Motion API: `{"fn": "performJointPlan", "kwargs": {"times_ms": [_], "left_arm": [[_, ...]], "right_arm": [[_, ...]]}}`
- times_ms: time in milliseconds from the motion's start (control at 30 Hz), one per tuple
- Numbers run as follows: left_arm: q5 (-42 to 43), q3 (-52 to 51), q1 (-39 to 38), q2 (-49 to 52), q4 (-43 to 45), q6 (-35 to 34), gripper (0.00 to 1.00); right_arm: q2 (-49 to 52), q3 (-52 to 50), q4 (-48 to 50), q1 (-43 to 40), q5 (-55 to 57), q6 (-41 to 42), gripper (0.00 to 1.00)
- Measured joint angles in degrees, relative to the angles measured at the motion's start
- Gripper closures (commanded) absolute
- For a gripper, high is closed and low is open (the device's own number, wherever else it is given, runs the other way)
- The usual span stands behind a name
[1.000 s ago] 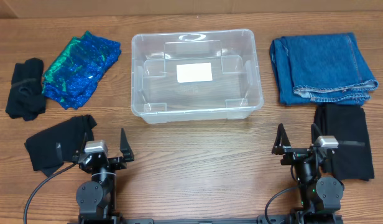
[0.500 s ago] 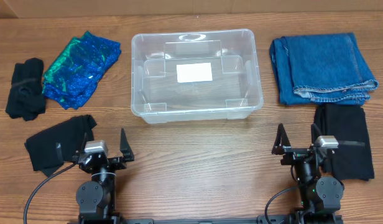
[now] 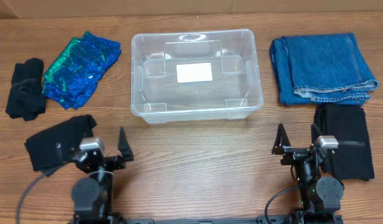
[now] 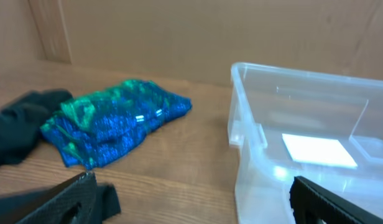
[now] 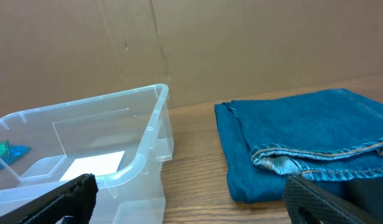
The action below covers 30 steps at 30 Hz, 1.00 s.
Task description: Pack container
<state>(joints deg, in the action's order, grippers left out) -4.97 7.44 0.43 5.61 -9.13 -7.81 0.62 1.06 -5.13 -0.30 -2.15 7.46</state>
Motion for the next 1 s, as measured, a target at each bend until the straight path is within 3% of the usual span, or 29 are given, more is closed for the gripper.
{"fn": "performJointPlan", "kwargs": {"times_ms": [100,333,433,633,833,1000], "left_arm": [[-1.9,17.9,0.0,14.9,-6.5,-0.1,0.00],[-6.4,66.6,1.5,55.2,-37.8,0.9,0.00],[-6.5,79.0,1.7,62.5,-43.1,5.6,0.00],[-7.2,82.4,6.0,70.9,-33.6,12.4,0.01],[-7.5,82.5,7.9,93.4,-27.6,18.9,0.00],[-7.5,82.5,7.9,104.4,-20.6,22.2,0.00]], "right_arm": [[0.0,0.0,-0.1,0.0,0.0,0.0,0.00],[0.0,0.0,0.0,0.0,0.0,0.0,0.00],[0.0,0.0,0.0,0.0,0.0,0.0,0.00],[0.0,0.0,0.0,0.0,0.0,0.0,0.00],[0.0,0.0,0.0,0.0,0.0,0.0,0.00],[0.0,0.0,0.0,0.0,0.0,0.0,0.00]]}}
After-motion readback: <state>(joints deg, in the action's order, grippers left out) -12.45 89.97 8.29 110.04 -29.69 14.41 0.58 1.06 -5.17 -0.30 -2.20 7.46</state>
